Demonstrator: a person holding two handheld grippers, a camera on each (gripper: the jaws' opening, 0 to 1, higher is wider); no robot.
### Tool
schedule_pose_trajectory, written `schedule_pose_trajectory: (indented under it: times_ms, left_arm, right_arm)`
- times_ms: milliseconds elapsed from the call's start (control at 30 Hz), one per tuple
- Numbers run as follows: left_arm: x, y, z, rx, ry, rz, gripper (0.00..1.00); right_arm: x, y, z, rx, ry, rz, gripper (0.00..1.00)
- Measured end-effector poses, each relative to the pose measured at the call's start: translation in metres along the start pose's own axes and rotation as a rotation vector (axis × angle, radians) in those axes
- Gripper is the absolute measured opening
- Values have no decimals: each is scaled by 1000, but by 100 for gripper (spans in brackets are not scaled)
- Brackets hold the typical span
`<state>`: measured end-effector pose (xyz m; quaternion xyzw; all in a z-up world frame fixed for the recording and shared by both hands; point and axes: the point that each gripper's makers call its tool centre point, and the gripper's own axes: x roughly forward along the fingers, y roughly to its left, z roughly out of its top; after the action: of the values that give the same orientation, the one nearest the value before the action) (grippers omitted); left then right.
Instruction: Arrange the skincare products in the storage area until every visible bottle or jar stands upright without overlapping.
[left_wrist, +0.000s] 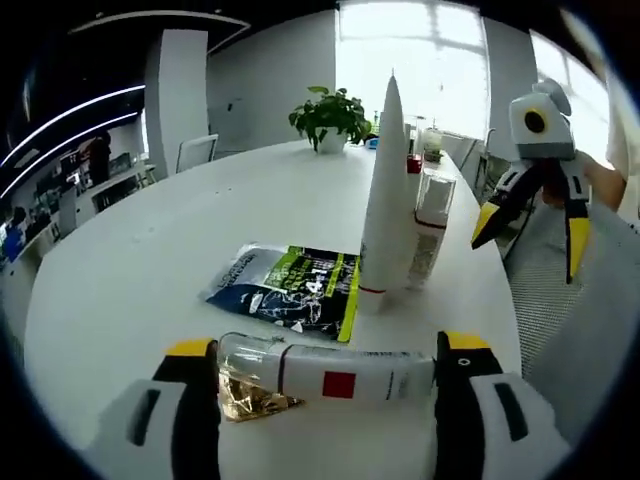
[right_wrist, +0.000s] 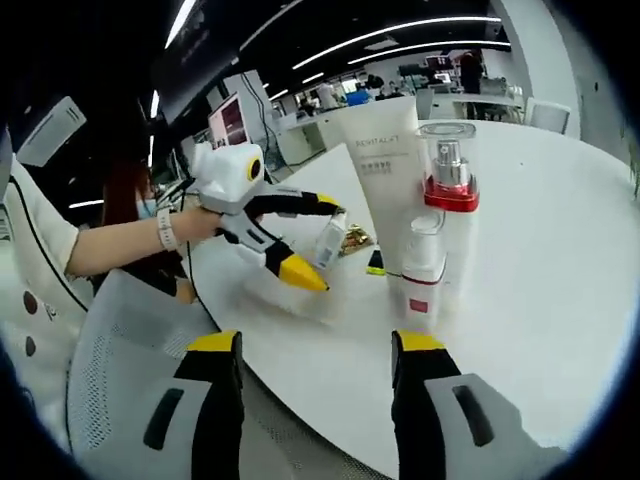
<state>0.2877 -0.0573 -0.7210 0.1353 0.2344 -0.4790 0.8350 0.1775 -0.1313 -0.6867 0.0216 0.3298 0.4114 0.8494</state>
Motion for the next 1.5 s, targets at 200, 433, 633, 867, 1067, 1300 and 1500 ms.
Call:
schedule_pose_trajectory:
  times_ms: [200, 433, 633, 867, 1067, 1300, 1500]
  left_arm:
    - [-5, -9, -6, 29, 22, -16, 85]
    - [-10, -19, -10, 61, 37, -32, 85]
    - [-12, -32, -18, 139, 69, -68, 85]
    - [-14, -38, -23, 191, 87, -83, 85]
    - [-15, -49, -26, 282, 107, -100, 85]
    - [-13, -61, -26, 389, 121, -98, 85]
    - [-16, -72, -22, 464, 134, -108, 85]
  right_arm:
    - [9, 9, -4, 103, 25, 32, 52]
    - [18, 11, 5, 158, -28, 59, 48]
    - [32, 27, 10, 307, -53, 129, 42]
    - [54, 29, -3, 448, -24, 130, 39]
    - [67, 26, -2, 514, -36, 130, 35]
    - [82, 23, -12, 514, 4, 124, 34]
    - [90, 26, -14, 531, 24, 140, 34]
